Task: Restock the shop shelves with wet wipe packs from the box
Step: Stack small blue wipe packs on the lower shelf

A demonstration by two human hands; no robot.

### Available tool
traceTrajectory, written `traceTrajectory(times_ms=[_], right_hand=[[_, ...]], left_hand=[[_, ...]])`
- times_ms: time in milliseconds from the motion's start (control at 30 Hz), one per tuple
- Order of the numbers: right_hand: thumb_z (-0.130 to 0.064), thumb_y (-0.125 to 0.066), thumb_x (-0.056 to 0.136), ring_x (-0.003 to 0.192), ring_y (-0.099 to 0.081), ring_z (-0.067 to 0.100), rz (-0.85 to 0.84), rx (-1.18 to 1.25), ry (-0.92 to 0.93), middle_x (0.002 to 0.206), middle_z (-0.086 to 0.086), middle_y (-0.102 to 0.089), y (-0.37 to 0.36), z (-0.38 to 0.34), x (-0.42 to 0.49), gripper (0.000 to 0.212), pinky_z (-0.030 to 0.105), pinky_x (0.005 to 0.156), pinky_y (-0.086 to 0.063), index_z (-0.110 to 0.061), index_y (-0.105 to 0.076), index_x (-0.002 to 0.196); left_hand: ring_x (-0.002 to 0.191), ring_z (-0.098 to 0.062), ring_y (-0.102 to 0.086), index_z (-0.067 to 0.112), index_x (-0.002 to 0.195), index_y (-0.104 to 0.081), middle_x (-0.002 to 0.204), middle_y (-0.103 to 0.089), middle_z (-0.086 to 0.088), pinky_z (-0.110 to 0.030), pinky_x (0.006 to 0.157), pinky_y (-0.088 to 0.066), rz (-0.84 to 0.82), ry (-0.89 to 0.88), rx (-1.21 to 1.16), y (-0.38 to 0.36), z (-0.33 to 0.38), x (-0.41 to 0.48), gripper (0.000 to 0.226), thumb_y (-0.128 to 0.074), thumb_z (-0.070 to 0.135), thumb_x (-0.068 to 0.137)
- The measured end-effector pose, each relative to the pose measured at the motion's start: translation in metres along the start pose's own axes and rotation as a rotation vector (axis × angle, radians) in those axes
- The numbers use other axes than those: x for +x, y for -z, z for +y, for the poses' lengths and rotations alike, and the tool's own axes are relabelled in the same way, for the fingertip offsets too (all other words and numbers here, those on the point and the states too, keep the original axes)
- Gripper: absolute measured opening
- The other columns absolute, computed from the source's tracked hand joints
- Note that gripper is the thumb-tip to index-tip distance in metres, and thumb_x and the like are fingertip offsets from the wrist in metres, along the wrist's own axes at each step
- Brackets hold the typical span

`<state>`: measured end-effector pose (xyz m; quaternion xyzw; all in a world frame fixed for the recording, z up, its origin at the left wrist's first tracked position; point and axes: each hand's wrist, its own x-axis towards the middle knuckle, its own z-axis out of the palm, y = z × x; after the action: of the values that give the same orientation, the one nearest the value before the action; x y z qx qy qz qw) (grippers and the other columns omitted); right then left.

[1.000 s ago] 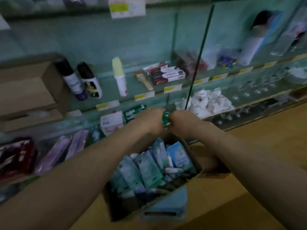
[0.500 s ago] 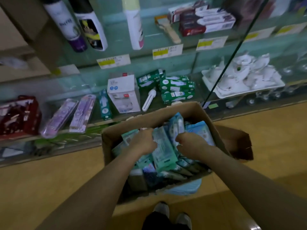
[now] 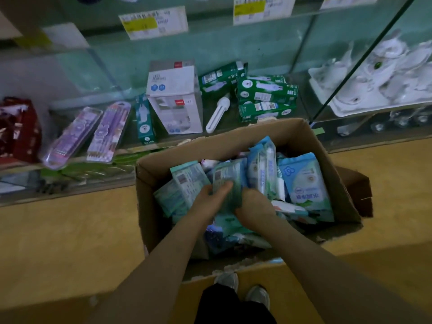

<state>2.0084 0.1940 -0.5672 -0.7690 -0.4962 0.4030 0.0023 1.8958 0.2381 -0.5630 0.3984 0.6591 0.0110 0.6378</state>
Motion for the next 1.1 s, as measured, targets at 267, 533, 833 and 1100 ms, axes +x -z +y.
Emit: traceTrajectory(times_ms=[267, 533, 833, 1100], right_hand=[[-0.007, -0.046, 0.09, 0.097, -0.057, 0.034, 0.025, 0.108, 0.201, 0.115, 0.019, -0.055, 0.004, 0.001, -0.001, 0.036, 0.036, 0.086, -0.049, -0.015, -0.064, 0.12], [-0.012, -0.055, 0.094, 0.122, -0.052, 0.032, 0.02, -0.153, -0.077, 0.134, 0.02, -0.05, 0.0, -0.014, 0.013, 0.065, 0.034, 0.089, -0.043, 0.006, -0.017, 0.143], [-0.027, -0.062, 0.088, 0.091, -0.064, 0.026, 0.087, 0.625, -0.133, 0.098, 0.01, -0.067, -0.001, -0.002, 0.003, 0.025, 0.038, 0.079, -0.055, -0.008, -0.065, 0.105], [-0.008, -0.054, 0.094, 0.092, -0.064, 0.005, 0.094, 0.925, 0.143, 0.105, -0.003, -0.068, 0.03, 0.013, -0.059, 0.03, 0.016, 0.07, -0.055, -0.019, -0.058, 0.122]], left_hand=[[0.078, -0.019, -0.055, 0.011, 0.12, -0.053, 0.096, -0.059, -0.006, -0.028, 0.059, -0.042, 0.059, 0.065, -0.081, 0.003, 0.008, 0.01, 0.041, -0.059, 0.037, 0.089], [0.077, -0.017, -0.057, 0.01, 0.121, -0.054, 0.093, -0.059, -0.004, -0.026, 0.054, -0.041, 0.085, 0.037, -0.103, 0.005, -0.001, 0.014, 0.046, -0.059, 0.041, 0.088], [0.08, -0.016, -0.067, 0.012, 0.117, -0.063, 0.094, -0.07, -0.004, -0.024, 0.059, -0.051, 0.011, -0.009, -0.209, 0.002, -0.006, 0.002, 0.047, -0.072, 0.04, 0.08], [0.091, -0.015, -0.072, 0.024, 0.128, -0.053, 0.111, -0.071, -0.003, -0.029, 0.065, -0.058, -0.236, -0.164, -0.314, -0.016, 0.006, -0.037, 0.046, -0.071, 0.027, 0.086]])
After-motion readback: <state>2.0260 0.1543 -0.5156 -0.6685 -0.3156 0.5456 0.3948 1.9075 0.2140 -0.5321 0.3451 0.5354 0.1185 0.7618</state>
